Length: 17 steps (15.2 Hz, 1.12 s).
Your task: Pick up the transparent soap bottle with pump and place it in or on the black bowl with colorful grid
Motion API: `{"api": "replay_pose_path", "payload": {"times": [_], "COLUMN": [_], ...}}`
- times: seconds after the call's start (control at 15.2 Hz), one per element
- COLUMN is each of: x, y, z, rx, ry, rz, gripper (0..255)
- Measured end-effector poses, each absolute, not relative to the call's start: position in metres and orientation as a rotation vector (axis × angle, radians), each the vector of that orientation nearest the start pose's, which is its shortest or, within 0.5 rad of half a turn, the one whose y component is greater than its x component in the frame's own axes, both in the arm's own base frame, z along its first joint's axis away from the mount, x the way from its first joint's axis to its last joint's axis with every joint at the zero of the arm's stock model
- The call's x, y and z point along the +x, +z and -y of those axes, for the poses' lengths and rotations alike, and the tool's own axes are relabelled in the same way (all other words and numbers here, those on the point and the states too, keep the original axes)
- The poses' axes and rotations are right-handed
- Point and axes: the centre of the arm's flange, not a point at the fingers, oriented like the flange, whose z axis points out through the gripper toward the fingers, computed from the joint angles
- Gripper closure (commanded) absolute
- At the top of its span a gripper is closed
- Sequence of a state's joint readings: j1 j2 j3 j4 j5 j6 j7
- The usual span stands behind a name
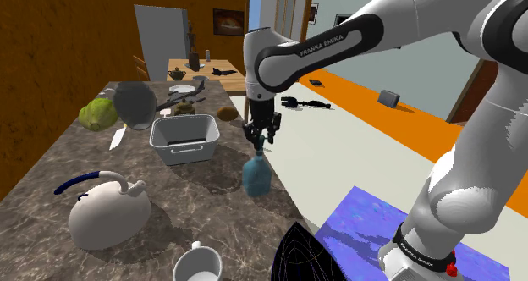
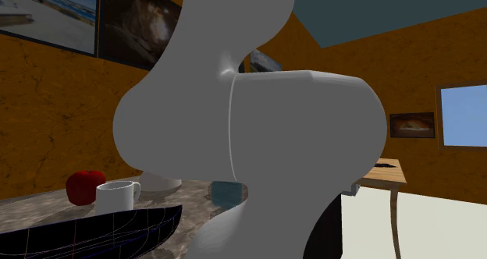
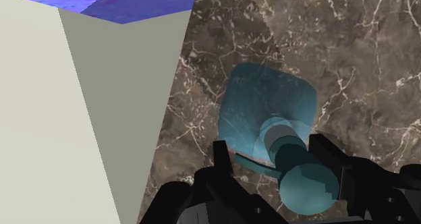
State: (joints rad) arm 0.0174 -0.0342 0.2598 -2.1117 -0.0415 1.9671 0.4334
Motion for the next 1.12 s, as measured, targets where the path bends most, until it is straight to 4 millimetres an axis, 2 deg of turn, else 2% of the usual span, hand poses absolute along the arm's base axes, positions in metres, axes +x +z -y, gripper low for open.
{"api": "replay_pose_path", "payload": {"times": [1.12], "x": [0.505], "y": [0.509], "z": [-0.142], "rx": [-3.213], "ry": [0.142], "rz": [-0.223], "gripper": [255]}}
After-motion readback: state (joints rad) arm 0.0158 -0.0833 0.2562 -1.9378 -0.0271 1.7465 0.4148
